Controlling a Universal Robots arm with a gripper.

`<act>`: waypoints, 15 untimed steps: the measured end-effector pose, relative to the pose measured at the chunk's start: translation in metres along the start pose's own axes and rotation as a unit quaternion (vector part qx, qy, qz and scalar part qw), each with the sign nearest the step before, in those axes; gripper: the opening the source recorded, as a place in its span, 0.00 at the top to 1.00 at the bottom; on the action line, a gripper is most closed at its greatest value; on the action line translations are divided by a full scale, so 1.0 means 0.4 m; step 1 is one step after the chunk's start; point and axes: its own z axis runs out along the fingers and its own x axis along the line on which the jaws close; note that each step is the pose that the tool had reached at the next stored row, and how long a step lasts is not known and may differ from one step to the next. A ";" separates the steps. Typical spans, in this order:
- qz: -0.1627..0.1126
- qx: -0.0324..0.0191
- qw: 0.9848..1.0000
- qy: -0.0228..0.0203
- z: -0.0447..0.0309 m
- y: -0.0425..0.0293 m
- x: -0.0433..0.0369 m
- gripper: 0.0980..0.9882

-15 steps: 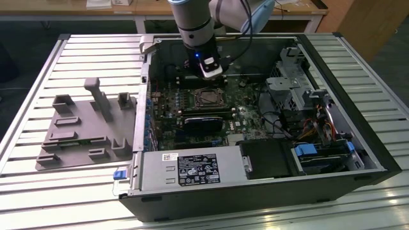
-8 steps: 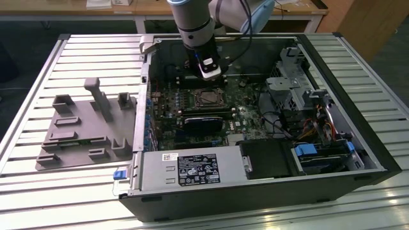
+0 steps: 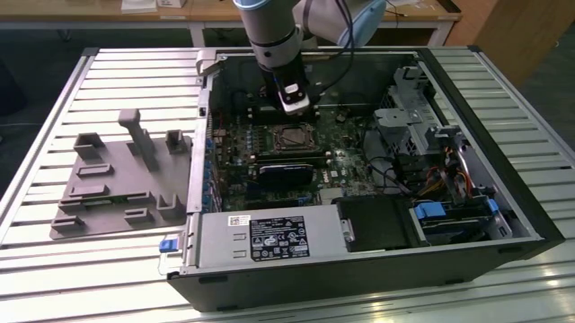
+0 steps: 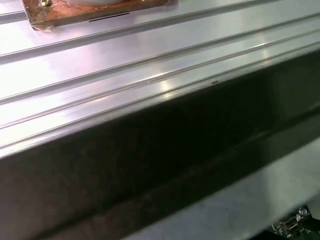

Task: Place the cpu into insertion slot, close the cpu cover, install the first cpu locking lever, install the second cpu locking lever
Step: 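Install the first cpu locking lever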

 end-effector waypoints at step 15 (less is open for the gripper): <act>0.006 0.001 1.000 -0.002 0.006 -0.002 0.001 1.00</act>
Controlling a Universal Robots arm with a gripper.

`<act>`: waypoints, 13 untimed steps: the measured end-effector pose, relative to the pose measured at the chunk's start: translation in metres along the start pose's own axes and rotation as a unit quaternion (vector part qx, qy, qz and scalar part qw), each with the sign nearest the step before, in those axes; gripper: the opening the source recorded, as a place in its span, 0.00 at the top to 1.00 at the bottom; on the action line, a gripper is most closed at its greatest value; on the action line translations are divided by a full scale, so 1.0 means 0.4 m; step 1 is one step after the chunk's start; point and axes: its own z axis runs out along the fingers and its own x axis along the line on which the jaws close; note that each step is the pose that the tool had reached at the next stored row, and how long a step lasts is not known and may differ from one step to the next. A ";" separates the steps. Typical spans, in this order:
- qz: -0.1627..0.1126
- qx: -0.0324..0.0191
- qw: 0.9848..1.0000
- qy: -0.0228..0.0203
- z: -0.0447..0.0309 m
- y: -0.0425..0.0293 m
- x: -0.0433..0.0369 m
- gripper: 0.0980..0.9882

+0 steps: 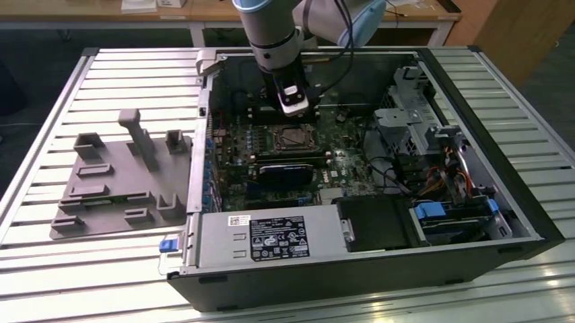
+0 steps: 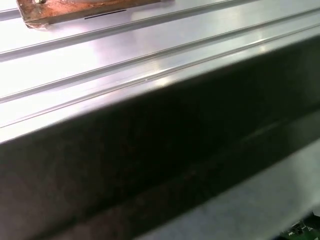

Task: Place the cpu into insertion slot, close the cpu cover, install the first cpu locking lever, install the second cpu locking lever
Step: 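Install the first cpu locking lever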

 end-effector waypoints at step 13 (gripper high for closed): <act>0.000 0.000 1.000 0.000 -0.004 -0.004 -0.003 1.00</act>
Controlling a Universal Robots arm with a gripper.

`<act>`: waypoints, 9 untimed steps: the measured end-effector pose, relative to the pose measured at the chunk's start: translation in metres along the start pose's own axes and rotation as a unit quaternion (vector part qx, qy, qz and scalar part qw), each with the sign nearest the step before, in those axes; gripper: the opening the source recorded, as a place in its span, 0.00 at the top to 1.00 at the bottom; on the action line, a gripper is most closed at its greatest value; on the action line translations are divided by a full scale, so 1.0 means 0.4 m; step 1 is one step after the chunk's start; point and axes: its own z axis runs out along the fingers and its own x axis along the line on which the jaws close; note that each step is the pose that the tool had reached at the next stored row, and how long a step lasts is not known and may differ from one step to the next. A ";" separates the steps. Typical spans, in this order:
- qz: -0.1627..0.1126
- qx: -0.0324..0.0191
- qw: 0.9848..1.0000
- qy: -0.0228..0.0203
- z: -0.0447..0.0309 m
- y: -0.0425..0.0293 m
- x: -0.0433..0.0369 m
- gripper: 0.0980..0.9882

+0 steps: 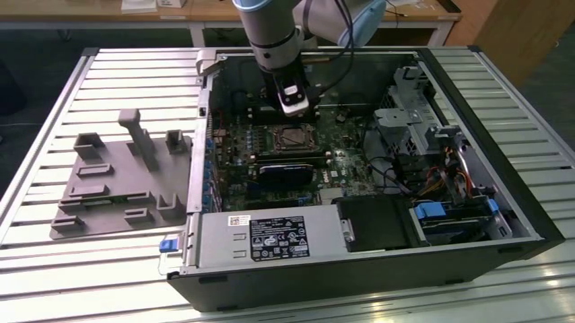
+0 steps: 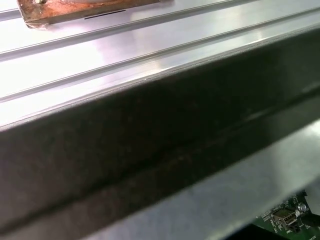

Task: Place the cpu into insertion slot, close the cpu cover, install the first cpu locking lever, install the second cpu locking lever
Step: 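Install the first cpu locking lever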

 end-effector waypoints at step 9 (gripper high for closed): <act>0.001 -0.004 1.000 0.002 0.004 -0.004 -0.001 1.00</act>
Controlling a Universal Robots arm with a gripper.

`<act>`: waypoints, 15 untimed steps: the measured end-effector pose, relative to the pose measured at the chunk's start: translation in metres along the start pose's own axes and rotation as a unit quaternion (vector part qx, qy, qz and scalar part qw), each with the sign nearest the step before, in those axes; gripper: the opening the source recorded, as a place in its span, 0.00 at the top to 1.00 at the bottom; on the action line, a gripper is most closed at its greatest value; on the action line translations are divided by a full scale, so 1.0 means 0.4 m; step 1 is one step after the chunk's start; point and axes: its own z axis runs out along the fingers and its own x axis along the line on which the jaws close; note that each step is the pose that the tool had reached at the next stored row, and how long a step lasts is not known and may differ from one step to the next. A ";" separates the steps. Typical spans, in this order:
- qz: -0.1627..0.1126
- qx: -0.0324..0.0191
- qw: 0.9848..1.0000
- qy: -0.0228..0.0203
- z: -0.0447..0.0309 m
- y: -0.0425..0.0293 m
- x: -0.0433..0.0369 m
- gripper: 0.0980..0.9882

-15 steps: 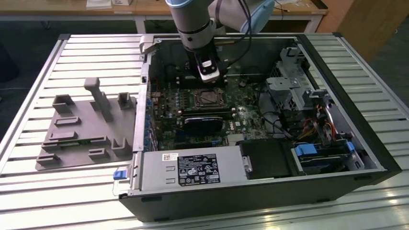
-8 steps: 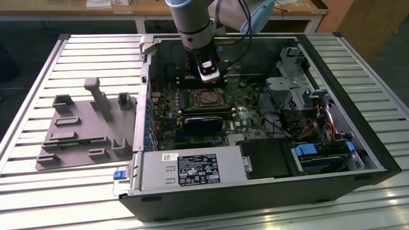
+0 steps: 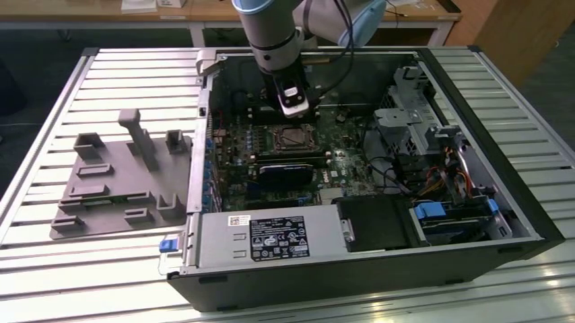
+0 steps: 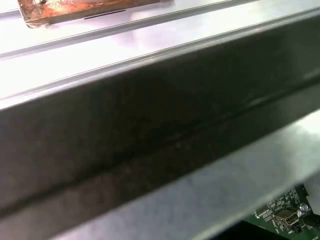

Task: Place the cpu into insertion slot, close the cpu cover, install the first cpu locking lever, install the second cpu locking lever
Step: 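Install the first cpu locking lever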

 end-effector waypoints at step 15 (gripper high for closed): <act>0.000 0.000 1.000 0.000 0.002 0.000 -0.008 1.00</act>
